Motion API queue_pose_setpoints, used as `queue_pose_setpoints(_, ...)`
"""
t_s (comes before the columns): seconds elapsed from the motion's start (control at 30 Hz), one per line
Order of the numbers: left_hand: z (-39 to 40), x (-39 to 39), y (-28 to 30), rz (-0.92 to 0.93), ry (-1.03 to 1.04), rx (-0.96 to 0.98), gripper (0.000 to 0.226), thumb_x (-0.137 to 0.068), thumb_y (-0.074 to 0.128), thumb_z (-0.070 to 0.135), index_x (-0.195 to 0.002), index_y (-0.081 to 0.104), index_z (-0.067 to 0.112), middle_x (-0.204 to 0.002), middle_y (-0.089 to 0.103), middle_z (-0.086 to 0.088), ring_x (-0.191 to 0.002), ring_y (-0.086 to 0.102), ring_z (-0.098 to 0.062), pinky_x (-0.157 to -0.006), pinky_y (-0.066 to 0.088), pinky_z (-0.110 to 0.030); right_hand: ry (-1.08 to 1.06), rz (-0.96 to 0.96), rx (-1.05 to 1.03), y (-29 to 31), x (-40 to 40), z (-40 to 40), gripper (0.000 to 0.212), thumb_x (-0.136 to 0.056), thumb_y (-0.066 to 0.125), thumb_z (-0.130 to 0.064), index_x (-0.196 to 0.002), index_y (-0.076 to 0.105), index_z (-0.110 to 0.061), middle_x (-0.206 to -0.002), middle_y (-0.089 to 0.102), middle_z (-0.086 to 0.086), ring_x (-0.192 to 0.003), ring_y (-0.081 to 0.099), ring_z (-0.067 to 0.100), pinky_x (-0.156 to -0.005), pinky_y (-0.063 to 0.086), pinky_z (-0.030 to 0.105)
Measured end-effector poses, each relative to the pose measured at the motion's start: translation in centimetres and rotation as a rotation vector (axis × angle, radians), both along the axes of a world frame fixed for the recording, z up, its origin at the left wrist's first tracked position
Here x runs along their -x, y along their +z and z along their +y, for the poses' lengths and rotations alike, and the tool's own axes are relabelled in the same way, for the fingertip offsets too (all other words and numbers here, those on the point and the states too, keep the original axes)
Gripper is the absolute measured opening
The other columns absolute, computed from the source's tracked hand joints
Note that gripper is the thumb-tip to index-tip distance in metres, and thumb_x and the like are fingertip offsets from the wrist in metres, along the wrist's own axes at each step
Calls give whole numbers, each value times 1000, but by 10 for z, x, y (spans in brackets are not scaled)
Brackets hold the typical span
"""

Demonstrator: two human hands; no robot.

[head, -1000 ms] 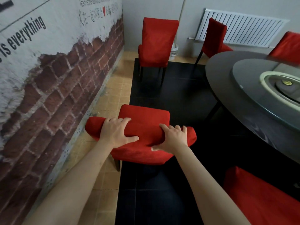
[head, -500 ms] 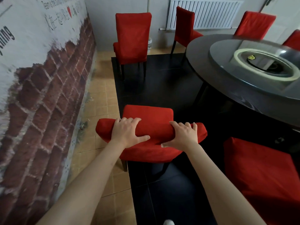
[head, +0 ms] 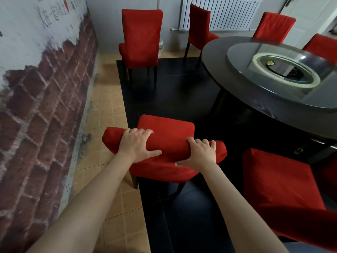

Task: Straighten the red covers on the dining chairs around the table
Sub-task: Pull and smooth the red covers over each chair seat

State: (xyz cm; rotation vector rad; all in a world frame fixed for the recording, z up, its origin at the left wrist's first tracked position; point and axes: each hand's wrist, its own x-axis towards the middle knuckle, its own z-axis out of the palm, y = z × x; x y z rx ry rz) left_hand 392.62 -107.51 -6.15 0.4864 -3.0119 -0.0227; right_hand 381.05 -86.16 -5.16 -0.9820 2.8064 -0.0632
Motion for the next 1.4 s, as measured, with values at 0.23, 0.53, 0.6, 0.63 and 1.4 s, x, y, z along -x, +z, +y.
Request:
queue_pose_setpoints(0.23, -3, -9, -3, 15, -56, 14, 97, -64, 24, 93, -132, 48, 26, -115, 64, 4, -107, 58, -20, -97, 38, -40, -35, 4, -1, 3, -21, 3, 101, -56, 64, -82, -138, 35, -29, -124, 55, -2, -126, 41, 27, -114, 12, 55)
queue_pose_setpoints(0.53, -20, -25, -3, 16, -221, 4, 98, -63, 21, 94, -128, 50, 26, -114, 64, 3, -105, 58, -20, -96, 38, -42, -192, 15, -2, 2, -70, 0, 98, -59, 61, -82, -137, 36, -29, -127, 54, -2, -127, 40, 27, -113, 14, 53)
queue_pose_setpoints(0.6, -26, -30, -3, 24, -259, -1, 97, -63, 22, 94, -127, 51, 26, -112, 64, 3, -104, 58, -20, -96, 38, -42, -229, 30, 8, 1, -83, -2, 98, -59, 61, -83, -137, 36, -29, -127, 55, -2, -127, 40, 27, -112, 14, 53)
queue_pose_setpoints(0.63, -29, -32, -4, 20, -274, 2, 97, -63, 22, 94, -127, 51, 26, -112, 64, 4, -104, 58, -20, -96, 38, -42, -247, 28, 10, 1, -90, -4, 98, -59, 61, -83, -137, 36, -29, -127, 55, -2, -127, 40, 27, -113, 14, 54)
queue_pose_setpoints(1.4, -48, 4, -11, 73, -457, 70, 98, -61, 17, 94, -117, 58, 25, -102, 65, 3, -93, 58, -20, -87, 40, -38, -473, 44, 39, -6, -91, -19, 96, -53, 71, -78, -131, 43, -31, -120, 57, -4, -123, 43, 24, -114, 11, 54)
